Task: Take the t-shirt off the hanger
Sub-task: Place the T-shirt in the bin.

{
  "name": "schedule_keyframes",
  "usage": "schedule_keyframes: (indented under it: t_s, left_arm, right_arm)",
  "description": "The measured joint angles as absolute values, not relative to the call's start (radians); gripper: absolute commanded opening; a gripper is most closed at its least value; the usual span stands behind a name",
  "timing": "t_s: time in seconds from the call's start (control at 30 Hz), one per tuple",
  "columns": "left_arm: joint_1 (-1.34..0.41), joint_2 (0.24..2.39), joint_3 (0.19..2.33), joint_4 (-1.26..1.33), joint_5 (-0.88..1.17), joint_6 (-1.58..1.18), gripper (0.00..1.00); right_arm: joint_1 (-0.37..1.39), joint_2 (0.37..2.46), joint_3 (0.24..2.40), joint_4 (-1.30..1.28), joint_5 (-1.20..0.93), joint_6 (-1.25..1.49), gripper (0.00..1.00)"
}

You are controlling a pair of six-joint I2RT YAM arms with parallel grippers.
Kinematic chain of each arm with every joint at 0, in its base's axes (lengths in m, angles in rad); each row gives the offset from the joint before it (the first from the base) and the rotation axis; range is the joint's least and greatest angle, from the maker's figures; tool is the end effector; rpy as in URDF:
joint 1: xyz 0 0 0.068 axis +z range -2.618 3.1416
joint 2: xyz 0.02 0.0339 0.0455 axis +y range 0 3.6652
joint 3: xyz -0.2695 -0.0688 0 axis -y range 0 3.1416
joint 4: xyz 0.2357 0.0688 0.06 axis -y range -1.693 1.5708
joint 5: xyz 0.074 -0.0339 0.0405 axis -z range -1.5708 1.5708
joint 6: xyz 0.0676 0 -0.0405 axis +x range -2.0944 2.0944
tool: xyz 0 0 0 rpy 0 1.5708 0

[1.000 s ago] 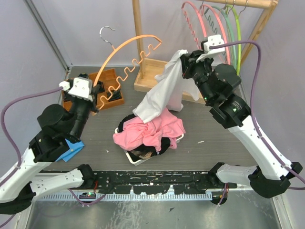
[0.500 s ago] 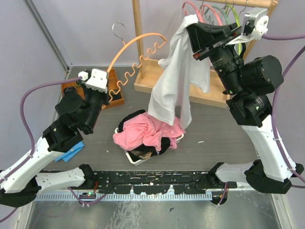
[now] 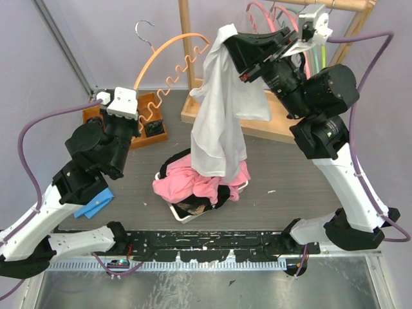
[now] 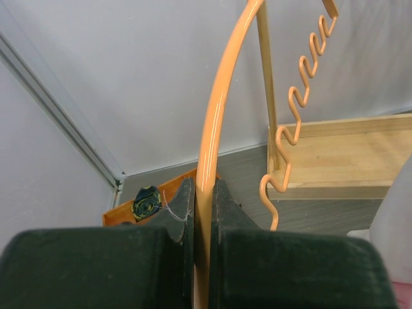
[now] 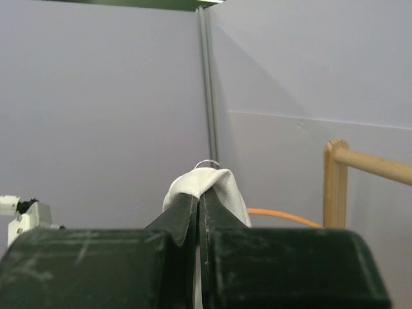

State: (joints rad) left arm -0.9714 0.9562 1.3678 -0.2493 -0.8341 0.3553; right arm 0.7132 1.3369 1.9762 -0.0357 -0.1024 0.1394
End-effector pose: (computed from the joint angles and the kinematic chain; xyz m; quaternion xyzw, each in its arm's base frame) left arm 0.1398 -0.1158 0.5023 0.1213 0.6565 0.0387 0.7435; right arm 0.1673 0.1539 0.6446 -0.1749 0.4326 0.3873 0.7952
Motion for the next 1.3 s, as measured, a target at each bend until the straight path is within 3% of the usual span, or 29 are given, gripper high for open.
schedule_keyframes:
  t_s: [0.5,1.0,1.3]
  left_arm:
    - [-0.971,0.929,1.418,-0.268,-0.883,0.391,0.0]
    - [-0.971,0.958,1.414,-0.271,-0.89,0.389,0.0]
    - [-0.971,1.069,1.402,-0.202,-0.927,0.401,0.0]
  right_arm:
    - [1.04,1.317,1.565,0.011,0.071,0.059,0.01]
    - [1.087,1.013,1.076,-0.056,0.476,0.119,0.01]
    - [1.087,1.202,1.067,-0.215,0.555,0.196,0.01]
